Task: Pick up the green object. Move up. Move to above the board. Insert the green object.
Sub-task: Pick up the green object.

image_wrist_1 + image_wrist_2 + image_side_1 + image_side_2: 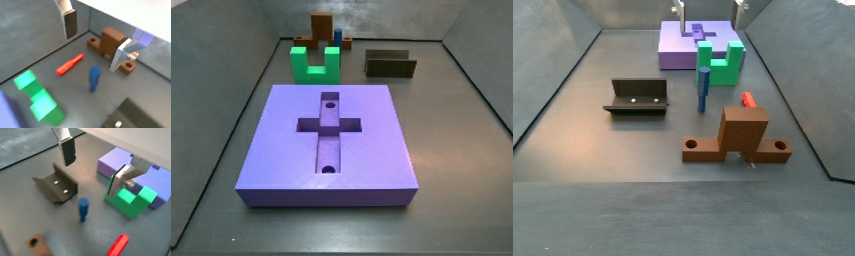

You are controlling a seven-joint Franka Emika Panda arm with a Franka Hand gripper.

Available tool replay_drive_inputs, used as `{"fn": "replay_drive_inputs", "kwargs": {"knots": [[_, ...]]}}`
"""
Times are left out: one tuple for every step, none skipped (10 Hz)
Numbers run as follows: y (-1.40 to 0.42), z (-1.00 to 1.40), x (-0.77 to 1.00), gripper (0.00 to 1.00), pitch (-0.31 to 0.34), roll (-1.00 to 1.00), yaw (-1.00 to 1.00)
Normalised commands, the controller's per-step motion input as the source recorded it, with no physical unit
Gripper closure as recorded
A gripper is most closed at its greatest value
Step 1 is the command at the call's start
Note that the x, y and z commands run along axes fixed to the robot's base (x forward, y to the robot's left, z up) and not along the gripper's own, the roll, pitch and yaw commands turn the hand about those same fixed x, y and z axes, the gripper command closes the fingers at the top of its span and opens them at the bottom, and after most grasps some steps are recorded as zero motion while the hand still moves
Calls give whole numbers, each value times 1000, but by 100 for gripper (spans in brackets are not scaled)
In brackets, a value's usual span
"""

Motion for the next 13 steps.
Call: {"fn": "replay_drive_inputs", "kwargs": {"knots": [[-837, -286, 86, 0, 0, -81, 123], [-731, -357, 94, 0, -13, -36, 63], [-614, -454, 120, 0, 0, 0, 0], [-486, -540, 6, 0, 0, 0, 0], [-417, -437, 0, 0, -3, 0, -31], [-369, -269, 3, 0, 0, 0, 0], [-294, -251, 14, 0, 10, 40, 0], [-234, -149, 0, 0, 0, 0, 0], [-149, -240, 0, 0, 0, 0, 0], [-74, -286, 0, 0, 0, 0, 0], [-29, -317, 0, 0, 0, 0, 0], [-6, -303, 0, 0, 0, 0, 0], [0, -291, 0, 0, 0, 0, 0]]}}
